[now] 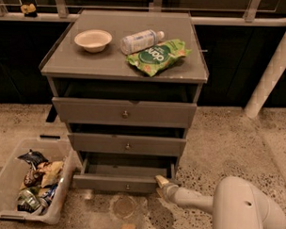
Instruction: Open bottom drawer
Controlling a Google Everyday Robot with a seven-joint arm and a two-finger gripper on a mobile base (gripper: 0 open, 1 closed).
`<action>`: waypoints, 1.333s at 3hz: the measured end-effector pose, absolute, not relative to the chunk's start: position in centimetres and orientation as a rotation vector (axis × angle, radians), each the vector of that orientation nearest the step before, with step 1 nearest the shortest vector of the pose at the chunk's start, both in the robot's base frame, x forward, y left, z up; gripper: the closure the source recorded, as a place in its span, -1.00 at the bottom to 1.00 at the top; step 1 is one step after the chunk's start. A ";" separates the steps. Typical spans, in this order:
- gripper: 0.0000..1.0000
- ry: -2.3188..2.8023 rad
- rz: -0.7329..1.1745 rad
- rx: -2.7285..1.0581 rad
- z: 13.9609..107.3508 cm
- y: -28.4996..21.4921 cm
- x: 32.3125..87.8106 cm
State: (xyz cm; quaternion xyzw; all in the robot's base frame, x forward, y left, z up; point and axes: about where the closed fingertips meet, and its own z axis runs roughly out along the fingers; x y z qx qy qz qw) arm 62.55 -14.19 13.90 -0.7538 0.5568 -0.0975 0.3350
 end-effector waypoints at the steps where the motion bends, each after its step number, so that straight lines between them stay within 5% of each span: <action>1: 1.00 1.442 -0.231 -1.968 13.4 -14.1 61.6; 4: 1.00 1.428 -0.202 -1.967 13.8 -13.8 60.2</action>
Offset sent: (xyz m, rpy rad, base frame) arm -0.2450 -0.0127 -0.1189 0.3265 0.1272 0.3185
